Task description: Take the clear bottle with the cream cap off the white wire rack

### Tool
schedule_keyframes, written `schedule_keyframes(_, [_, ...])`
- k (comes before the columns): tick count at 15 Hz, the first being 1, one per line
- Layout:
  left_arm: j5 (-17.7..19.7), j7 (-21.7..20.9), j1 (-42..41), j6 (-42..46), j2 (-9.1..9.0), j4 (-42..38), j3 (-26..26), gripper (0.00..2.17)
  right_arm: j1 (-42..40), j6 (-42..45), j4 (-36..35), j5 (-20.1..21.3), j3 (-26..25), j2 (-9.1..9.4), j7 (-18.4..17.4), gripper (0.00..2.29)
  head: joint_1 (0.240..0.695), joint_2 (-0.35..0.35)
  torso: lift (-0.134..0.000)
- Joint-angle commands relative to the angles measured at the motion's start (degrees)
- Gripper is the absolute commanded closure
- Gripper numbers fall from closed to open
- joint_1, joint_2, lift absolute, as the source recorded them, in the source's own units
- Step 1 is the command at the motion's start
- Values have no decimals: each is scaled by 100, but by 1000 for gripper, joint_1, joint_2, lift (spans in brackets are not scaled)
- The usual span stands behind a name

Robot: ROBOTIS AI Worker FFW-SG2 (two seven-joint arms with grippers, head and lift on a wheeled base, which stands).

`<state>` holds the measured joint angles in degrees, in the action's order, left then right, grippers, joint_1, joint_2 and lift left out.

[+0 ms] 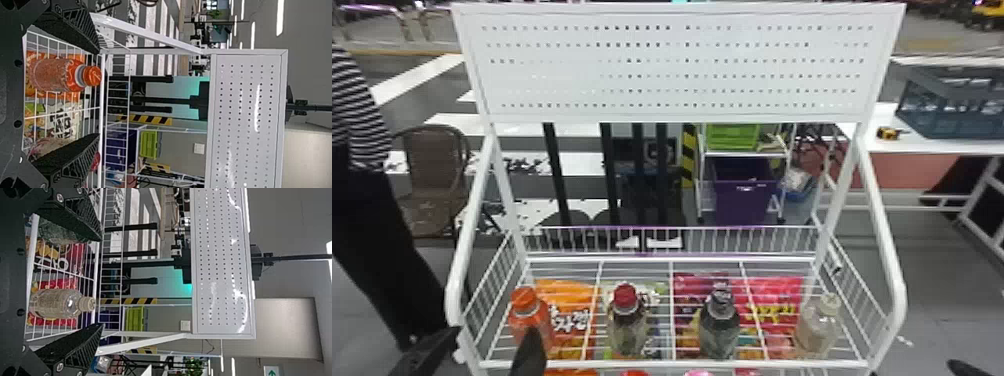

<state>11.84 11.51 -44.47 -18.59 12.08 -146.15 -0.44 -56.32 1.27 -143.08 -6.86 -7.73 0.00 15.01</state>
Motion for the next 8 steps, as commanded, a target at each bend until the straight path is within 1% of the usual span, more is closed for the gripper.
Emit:
schedule_keyframes(1, [-7, 0, -10, 0, -4, 7, 0, 140, -2, 0, 0, -9, 0, 5, 2, 130, 499, 0, 0])
schedule_keyframes(8, [-33, -8, -36, 35, 5, 16, 9, 140, -2, 0, -27, 0, 0, 5, 11, 130, 499, 0, 0])
